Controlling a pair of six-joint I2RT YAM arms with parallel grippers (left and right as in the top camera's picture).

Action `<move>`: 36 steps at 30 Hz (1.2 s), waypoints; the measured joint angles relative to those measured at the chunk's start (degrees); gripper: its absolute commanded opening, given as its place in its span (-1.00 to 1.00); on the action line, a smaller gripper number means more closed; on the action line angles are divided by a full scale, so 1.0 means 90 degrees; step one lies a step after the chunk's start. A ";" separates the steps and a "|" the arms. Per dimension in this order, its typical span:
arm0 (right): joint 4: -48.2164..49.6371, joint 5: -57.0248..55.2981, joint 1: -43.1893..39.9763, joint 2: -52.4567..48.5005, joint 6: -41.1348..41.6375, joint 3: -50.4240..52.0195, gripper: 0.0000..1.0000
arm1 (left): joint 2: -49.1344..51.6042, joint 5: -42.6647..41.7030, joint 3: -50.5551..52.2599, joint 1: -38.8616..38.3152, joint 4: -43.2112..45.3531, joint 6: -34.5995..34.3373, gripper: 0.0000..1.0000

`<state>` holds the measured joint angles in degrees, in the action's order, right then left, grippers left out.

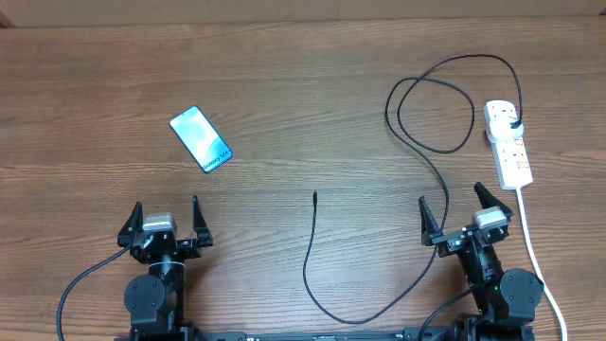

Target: Plug charger to phone and switch on socket

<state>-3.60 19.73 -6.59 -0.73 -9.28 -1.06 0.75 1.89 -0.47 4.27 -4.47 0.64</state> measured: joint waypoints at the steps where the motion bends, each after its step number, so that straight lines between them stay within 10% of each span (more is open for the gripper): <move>1: -0.0002 0.0000 0.0000 0.0000 0.0002 0.0000 1.00 | 0.0000 0.0000 0.0000 0.0000 0.0000 0.0000 0.99; 36: -0.0002 0.0000 0.0000 0.0000 0.0002 0.0000 1.00 | 0.0068 -0.0352 -0.1528 0.0000 -0.1222 -0.0209 0.99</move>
<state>-3.62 19.73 -6.59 -0.73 -9.26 -1.06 1.37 -1.28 -14.22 4.27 -15.46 -1.23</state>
